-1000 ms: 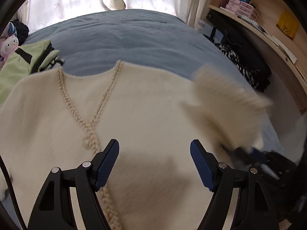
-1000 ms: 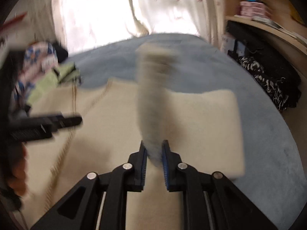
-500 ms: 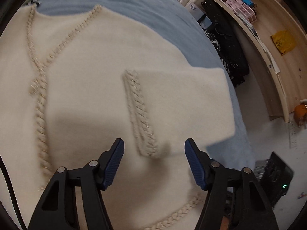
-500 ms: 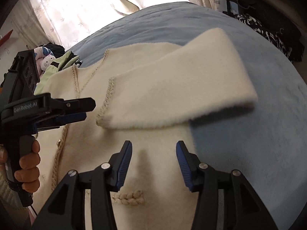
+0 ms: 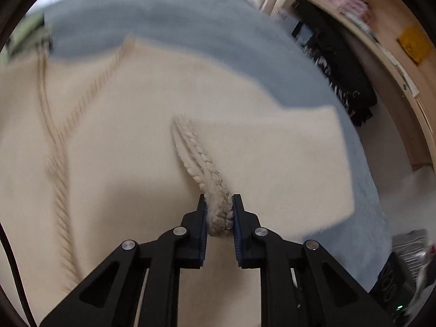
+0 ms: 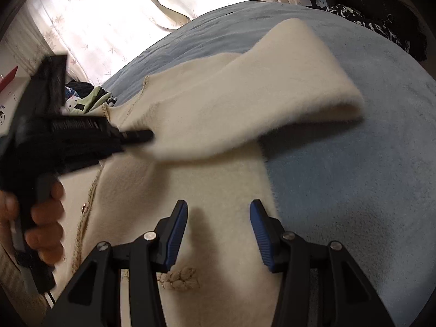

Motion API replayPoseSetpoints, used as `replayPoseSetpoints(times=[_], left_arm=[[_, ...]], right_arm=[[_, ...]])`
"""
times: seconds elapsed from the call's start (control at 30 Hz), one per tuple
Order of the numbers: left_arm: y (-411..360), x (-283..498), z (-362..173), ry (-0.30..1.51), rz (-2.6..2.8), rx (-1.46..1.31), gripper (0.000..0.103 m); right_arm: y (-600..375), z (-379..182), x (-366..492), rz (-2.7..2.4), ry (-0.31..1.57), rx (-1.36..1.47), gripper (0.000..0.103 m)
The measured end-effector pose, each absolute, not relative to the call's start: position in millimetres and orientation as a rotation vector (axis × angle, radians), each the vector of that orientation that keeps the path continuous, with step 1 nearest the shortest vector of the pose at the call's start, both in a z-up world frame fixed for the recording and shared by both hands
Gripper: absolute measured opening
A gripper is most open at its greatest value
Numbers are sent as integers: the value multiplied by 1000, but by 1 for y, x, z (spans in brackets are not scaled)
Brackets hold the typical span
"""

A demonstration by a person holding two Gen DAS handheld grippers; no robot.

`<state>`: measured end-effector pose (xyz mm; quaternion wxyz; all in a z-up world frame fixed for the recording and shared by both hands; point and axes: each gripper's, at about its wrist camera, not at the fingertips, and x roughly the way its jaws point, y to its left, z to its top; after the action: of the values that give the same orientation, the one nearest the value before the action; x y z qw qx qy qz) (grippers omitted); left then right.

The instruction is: Fold large clothes

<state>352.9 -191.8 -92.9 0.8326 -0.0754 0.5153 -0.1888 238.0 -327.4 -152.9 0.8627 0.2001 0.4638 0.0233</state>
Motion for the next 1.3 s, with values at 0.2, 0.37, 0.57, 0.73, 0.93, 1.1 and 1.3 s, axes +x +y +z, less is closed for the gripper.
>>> replayPoseSetpoints(times=[0.2,0.37,0.57,0.73,0.93,1.1,1.3], left_arm=[[-139,353,4,824,-331,-148,14],[-56,341,-2,810,-221,-152,14],[38,332,-121,1128,-82,-219,16],[65,327,-138,1106,-153,-397,47],[57,357,-126,1071,-189,-365,59],[33,395,-137,1112,-215,-310,59],[17,412,-139,1114,-219,-273,13]], right_arm=[[-325,-154,236,46,966,405,48],[-326,-155,238,50,964,414,48],[-325,-157,240,50,972,409,48],[-322,-157,244,49,978,400,49],[-316,-147,248,26,1021,341,51],[-327,-117,260,2,986,367,52],[-359,-113,335,-100,992,374,65]])
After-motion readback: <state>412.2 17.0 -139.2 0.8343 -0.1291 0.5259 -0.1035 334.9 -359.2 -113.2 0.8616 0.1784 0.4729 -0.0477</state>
